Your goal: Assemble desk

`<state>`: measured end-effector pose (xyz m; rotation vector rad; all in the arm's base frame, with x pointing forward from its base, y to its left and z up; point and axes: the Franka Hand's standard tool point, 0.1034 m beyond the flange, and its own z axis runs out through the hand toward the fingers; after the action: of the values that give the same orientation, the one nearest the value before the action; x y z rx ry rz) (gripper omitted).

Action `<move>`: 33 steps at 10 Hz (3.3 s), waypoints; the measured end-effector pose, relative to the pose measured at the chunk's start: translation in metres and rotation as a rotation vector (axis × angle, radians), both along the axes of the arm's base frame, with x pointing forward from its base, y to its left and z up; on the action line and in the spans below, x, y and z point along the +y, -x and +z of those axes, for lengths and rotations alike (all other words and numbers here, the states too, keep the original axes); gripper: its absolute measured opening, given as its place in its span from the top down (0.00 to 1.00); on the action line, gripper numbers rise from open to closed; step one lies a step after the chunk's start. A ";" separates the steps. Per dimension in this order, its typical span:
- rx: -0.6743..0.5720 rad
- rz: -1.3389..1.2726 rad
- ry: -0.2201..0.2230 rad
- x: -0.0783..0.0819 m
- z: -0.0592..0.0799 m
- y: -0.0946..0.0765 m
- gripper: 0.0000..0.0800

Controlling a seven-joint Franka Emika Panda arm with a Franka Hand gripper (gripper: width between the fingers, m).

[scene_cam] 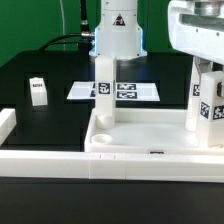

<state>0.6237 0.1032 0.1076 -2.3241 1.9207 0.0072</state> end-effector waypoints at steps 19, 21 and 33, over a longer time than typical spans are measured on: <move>-0.066 0.664 0.061 0.017 -0.002 0.004 0.19; -0.076 0.828 0.080 0.017 -0.001 0.005 0.19; -0.085 1.255 0.174 0.005 0.002 -0.001 0.64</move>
Offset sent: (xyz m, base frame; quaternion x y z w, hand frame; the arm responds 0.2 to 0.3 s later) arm -0.0026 0.0036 -0.0041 0.0285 -0.0111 0.2418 0.9699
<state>0.6246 0.1083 0.1096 -3.1090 0.1828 -0.1348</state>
